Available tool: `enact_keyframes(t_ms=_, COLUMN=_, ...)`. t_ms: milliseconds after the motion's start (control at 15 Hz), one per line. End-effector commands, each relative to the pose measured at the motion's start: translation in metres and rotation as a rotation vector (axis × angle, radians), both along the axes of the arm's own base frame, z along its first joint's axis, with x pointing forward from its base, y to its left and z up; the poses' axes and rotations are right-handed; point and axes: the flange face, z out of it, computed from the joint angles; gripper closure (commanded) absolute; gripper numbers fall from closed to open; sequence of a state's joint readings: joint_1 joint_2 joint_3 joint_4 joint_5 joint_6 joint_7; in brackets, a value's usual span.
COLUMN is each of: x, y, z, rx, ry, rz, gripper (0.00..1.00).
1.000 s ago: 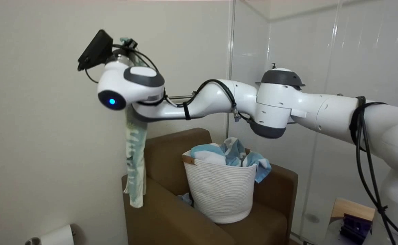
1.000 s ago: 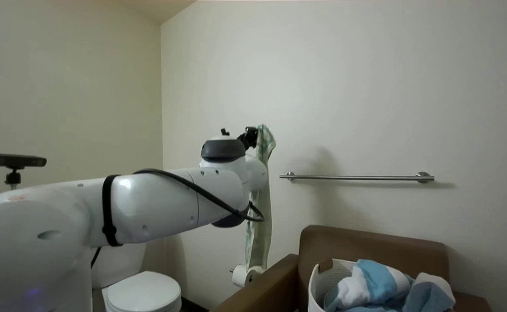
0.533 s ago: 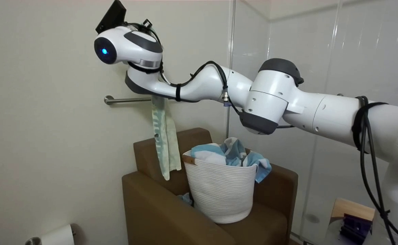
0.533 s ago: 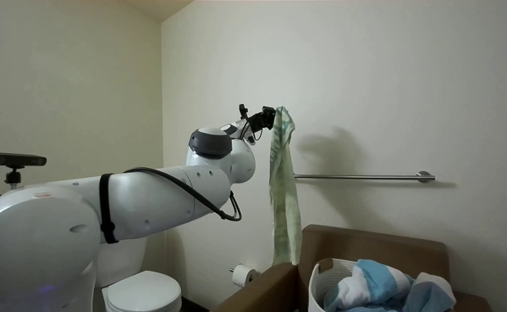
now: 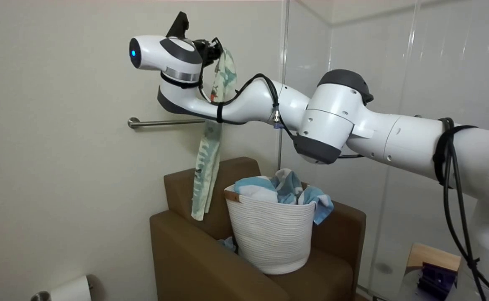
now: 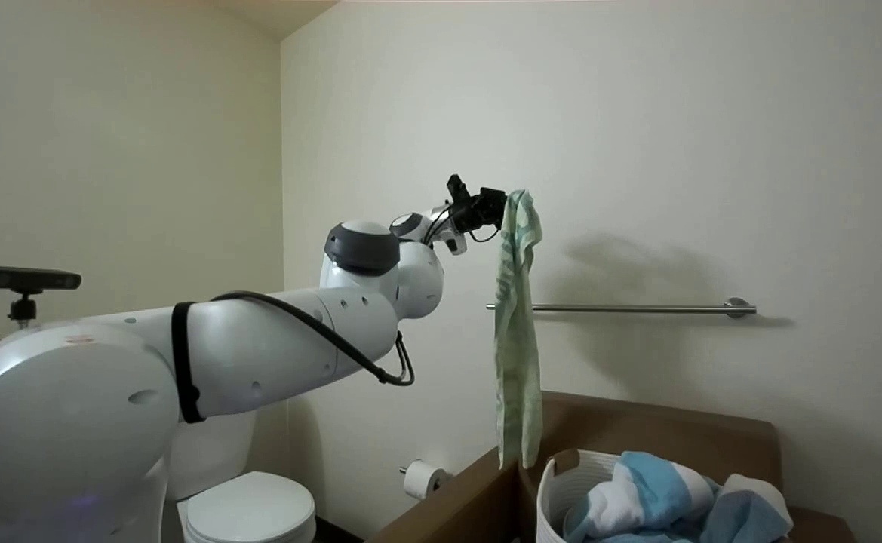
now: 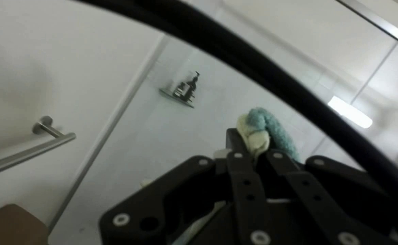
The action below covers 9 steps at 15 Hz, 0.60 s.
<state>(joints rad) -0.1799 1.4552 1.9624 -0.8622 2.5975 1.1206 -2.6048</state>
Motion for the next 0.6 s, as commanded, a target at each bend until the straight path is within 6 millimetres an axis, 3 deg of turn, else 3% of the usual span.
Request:
enact_keyframes(t_ms=0, x=-0.009, y=-0.003, z=0.002, rx=0.033, ry=-0.017, rz=-0.058, gripper=0.92)
enact_keyframes(t_ms=133, x=-0.024, y=0.002, z=0.010, rx=0.069, ry=-0.045, rz=-0.105, gripper=0.93)
enact_keyframes(t_ms=333, x=-0.028, y=0.006, z=0.014, rx=0.073, ry=-0.054, rz=-0.104, gripper=0.93)
enact_keyframes(t_ms=533, x=-0.034, y=-0.038, z=0.033, rx=0.135, ry=-0.135, rz=-0.250, gripper=0.92)
